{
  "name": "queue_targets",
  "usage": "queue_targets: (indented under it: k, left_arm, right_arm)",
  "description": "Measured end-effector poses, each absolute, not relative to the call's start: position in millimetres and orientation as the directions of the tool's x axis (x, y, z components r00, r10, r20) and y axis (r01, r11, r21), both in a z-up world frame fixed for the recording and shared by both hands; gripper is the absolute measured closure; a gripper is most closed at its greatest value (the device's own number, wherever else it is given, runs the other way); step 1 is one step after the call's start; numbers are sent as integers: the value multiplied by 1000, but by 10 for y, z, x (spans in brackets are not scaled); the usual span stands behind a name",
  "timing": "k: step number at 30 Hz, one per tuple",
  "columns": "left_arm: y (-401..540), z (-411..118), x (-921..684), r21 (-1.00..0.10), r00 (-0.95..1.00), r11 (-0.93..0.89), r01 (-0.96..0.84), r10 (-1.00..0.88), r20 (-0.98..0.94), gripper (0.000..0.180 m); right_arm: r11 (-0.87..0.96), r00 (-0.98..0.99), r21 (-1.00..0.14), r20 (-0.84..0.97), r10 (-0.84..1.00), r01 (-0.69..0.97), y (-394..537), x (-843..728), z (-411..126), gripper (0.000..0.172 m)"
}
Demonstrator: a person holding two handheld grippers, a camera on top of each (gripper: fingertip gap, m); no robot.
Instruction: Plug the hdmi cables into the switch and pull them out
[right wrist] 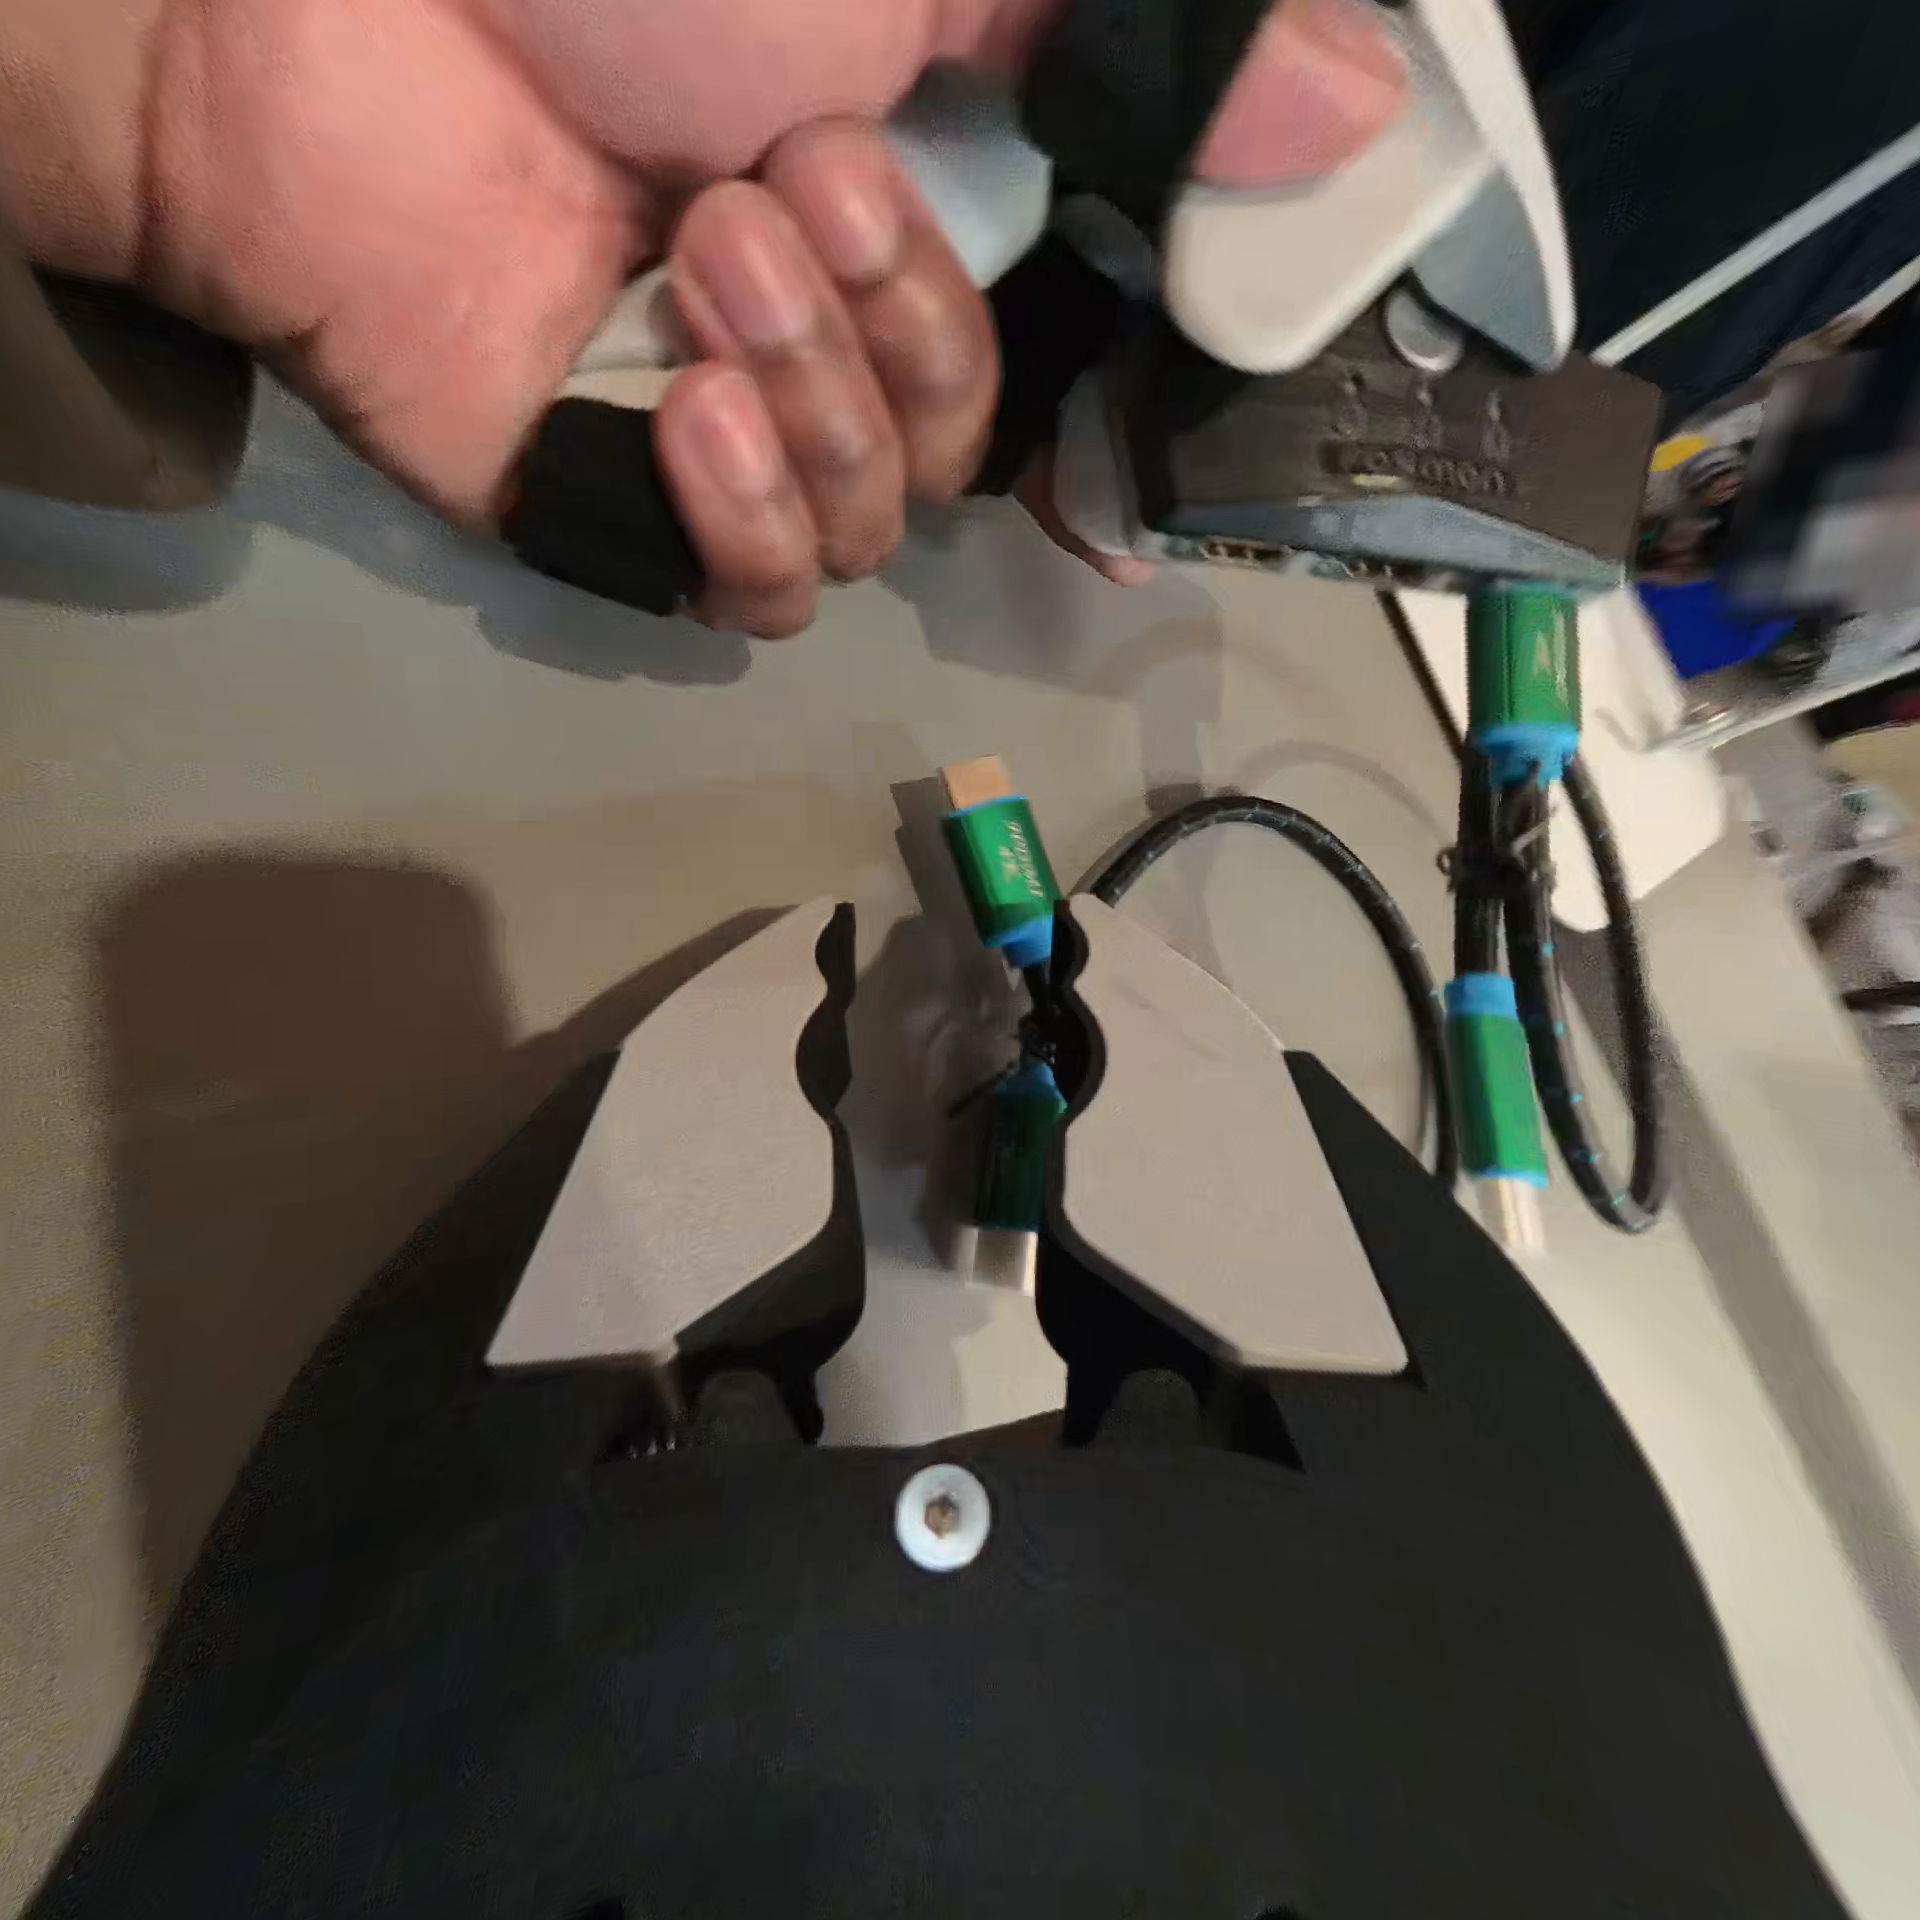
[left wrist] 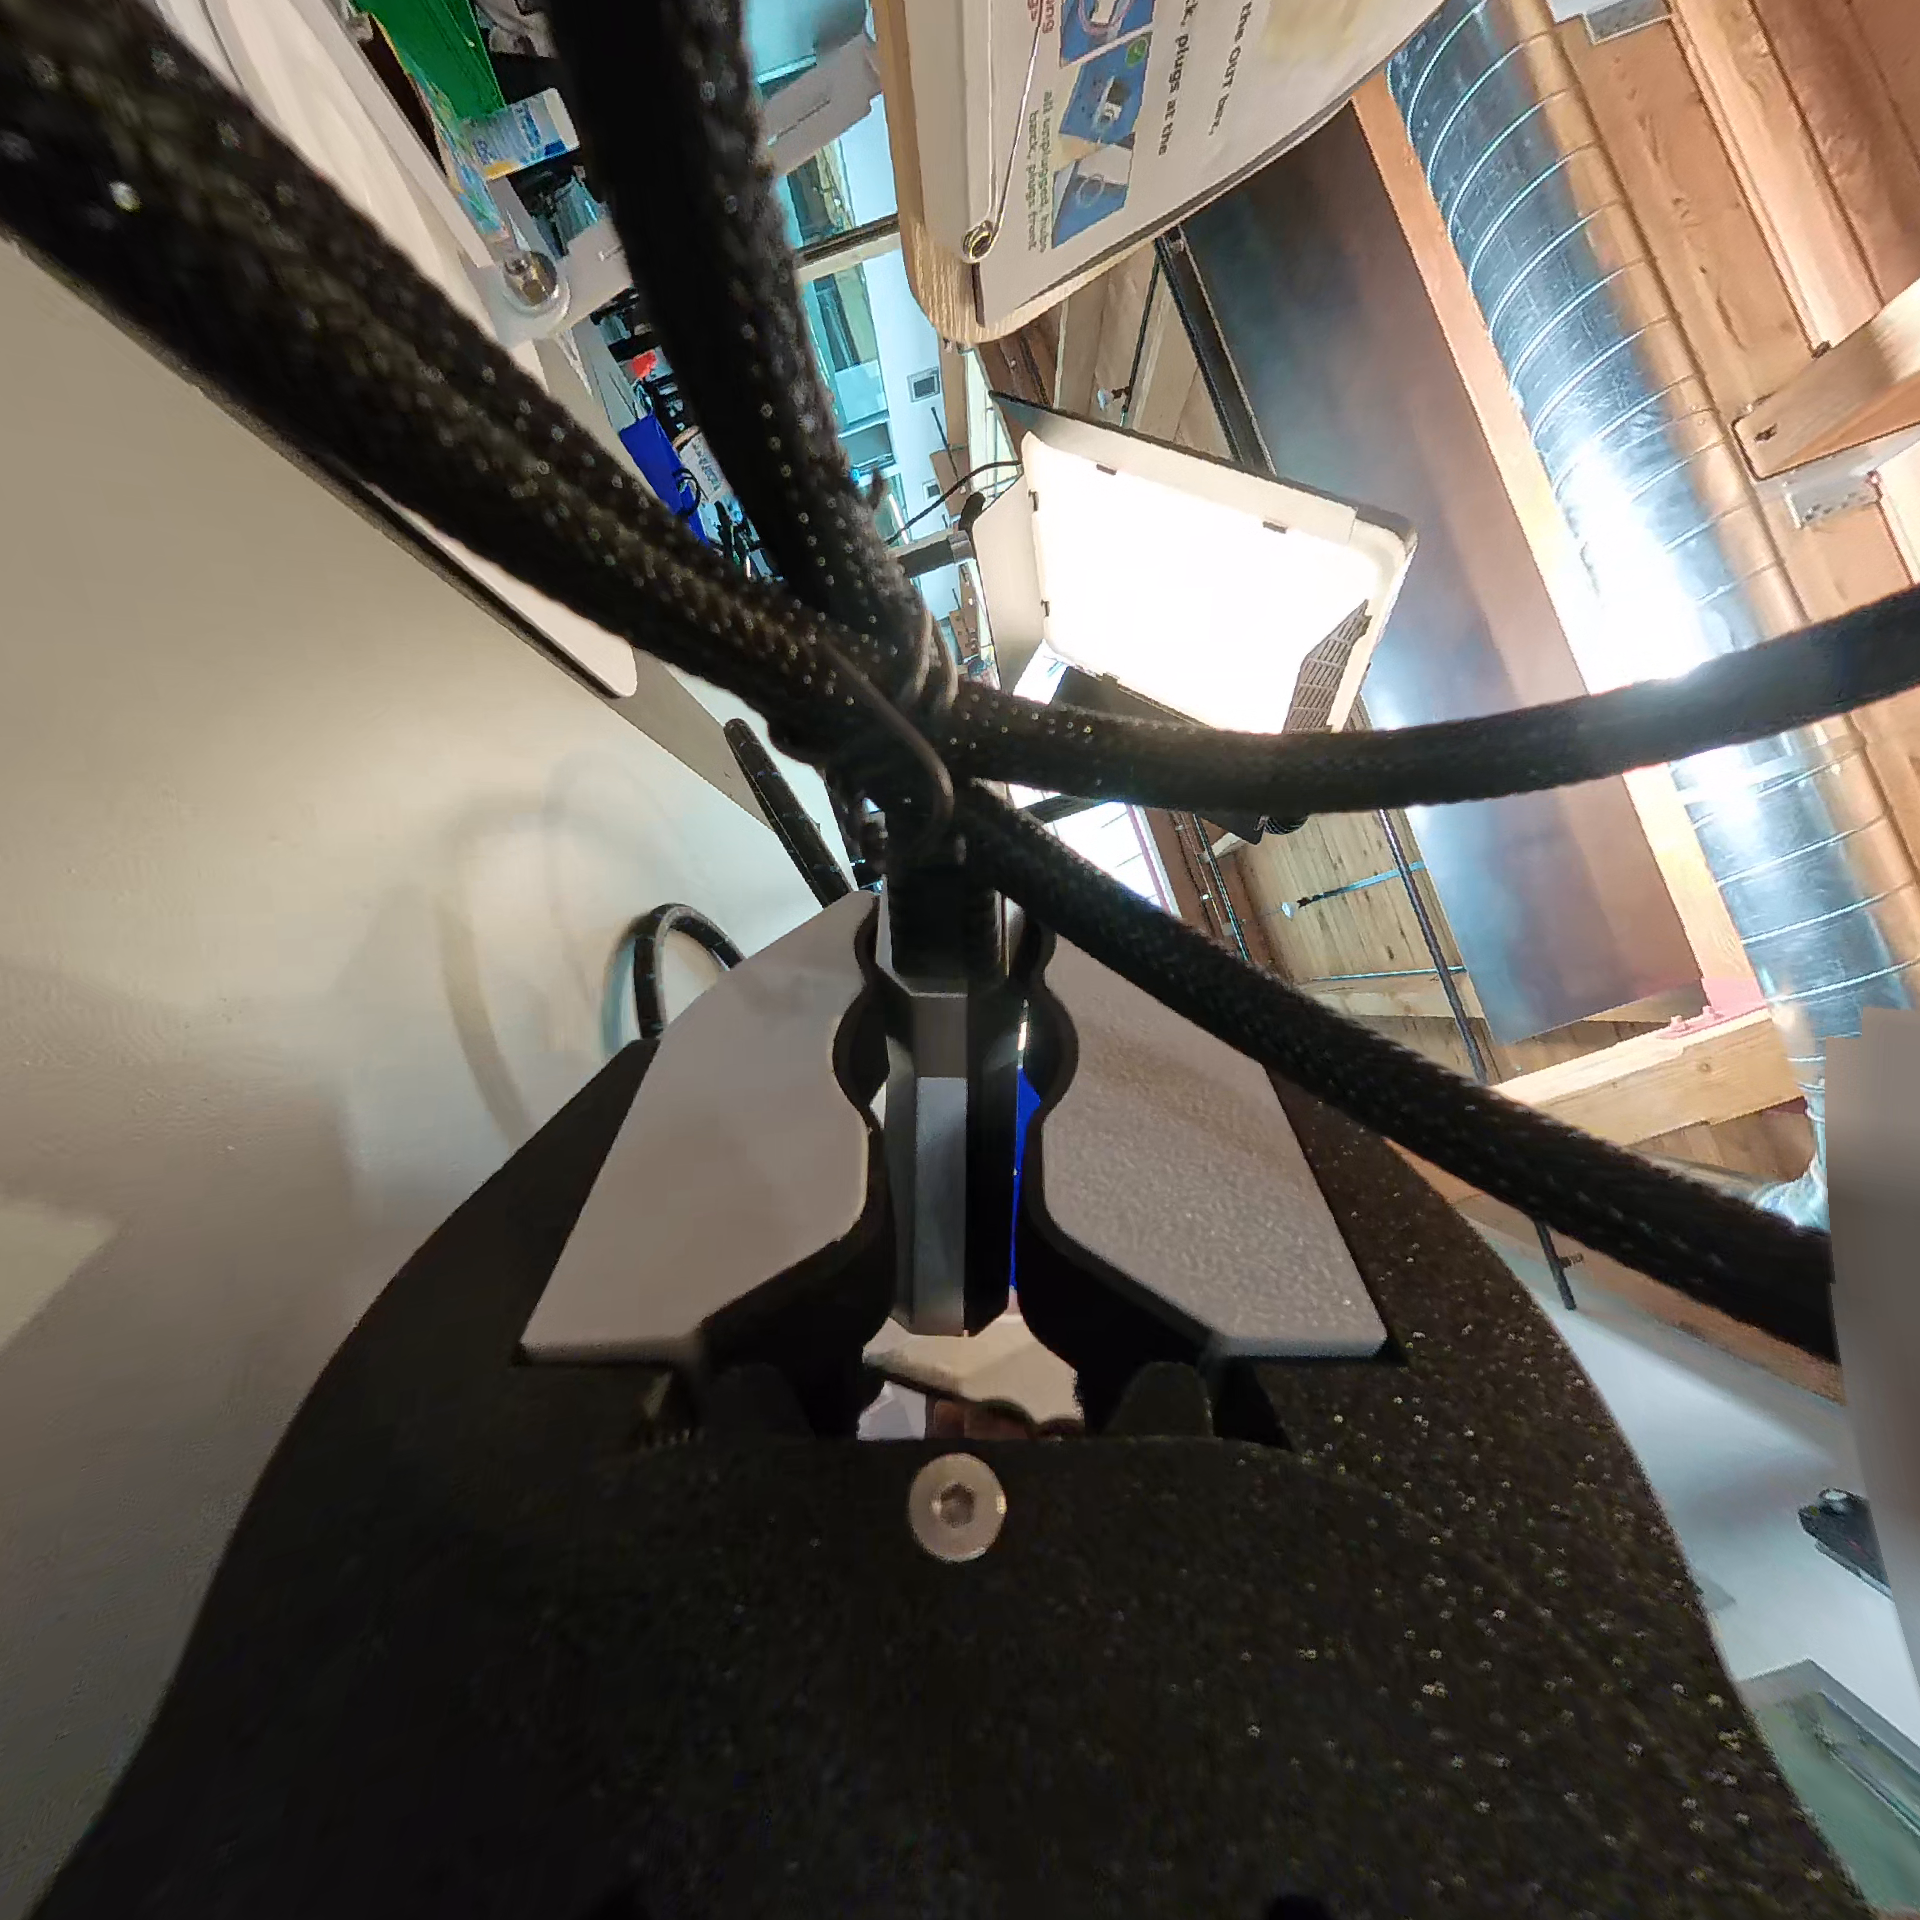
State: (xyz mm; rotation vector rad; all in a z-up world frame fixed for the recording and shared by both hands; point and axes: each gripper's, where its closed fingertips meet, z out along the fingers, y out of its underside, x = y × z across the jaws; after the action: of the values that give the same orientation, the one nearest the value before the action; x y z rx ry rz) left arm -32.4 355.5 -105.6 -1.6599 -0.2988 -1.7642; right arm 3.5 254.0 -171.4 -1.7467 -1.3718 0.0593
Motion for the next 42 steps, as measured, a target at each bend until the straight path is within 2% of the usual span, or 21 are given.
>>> queue_targets:
  k: [3,8,11,15,18,20,21,28,31,39,42]
  left_arm:
    - [3568,-1030,-363,-285,48,-731,620,-327,944,159]
    - [3610,-1016,-454,-267,33,-720,640,-322,946,159]
    - [3625,-1005,-495,-269,33,-714,647,-325,945,159]
    - [3627,-1011,-494,-260,23,-719,645,-322,947,159]
    - [3624,-1025,-467,-258,21,-726,637,-319,948,159]
    - [3626,-1037,-458,-261,26,-729,633,-317,948,159]
    - [3628,-1044,-459,-263,30,-729,632,-316,948,159]
    - [3636,-1098,-441,-255,42,-731,633,-296,954,159]
    - [3626,-1127,-400,-230,28,-743,629,-274,961,159]
    - [3543,-1117,-175,-259,28,-777,574,-297,954,159]
    - [3526,-1116,-116,-258,23,-781,568,-298,954,159]
  right_arm:
    - [-81,434,-711,331,838,699,2651,158,-1661,126]
    - [-172,391,-736,136,910,655,2675,132,-1755,123]
    - [-164,366,-717,135,921,677,2669,87,-1834,123]
    - [-201,405,-700,136,904,685,2726,95,-1871,129]
    - [-243,455,-699,132,881,673,2779,129,-1887,146]
    - [-257,483,-713,130,866,652,2793,142,-1863,150]
    - [-253,496,-721,144,856,645,2805,154,-1846,158]
    - [-126,609,-767,384,694,628,3007,229,-1587,160]
    - [-99,646,-749,488,586,655,3079,270,-1502,161]
    - [-108,694,-741,553,460,662,3141,352,-1388,162]
    - [-71,652,-690,639,408,721,3152,397,-1359,162]
